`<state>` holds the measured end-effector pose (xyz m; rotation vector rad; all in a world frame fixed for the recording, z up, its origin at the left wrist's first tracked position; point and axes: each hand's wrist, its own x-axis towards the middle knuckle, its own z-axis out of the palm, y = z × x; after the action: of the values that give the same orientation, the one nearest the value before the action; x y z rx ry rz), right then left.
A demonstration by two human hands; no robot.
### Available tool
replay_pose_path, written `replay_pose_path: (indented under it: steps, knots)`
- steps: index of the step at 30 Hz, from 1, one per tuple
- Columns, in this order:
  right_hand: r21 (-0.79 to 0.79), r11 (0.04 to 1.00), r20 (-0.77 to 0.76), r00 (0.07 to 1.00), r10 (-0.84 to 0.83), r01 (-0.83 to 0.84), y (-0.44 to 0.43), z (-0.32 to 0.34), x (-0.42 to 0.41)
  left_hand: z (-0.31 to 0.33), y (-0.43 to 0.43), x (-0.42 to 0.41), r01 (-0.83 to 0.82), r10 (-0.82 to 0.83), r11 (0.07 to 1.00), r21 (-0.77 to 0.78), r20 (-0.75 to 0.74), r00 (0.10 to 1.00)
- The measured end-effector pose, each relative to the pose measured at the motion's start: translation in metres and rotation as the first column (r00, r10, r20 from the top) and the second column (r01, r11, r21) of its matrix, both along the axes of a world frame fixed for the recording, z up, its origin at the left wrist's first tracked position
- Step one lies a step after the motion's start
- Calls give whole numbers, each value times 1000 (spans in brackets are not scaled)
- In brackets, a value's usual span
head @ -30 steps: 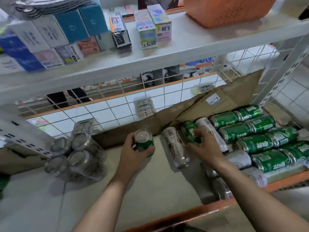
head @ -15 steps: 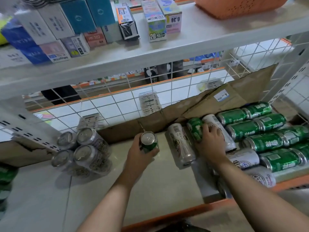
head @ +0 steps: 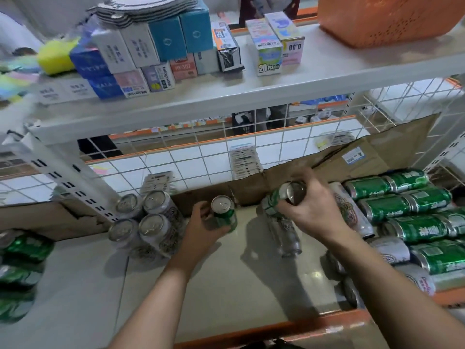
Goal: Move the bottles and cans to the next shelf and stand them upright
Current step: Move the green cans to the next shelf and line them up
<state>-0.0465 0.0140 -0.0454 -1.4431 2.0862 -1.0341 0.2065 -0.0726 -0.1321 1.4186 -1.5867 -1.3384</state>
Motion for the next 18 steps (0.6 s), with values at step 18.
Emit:
replay_pose_path:
  steps: [18]
  knots:
    - [174,973,34,988,151,-155,-31,-66,51,-21,1,5,22,-23,1000,17,25,999]
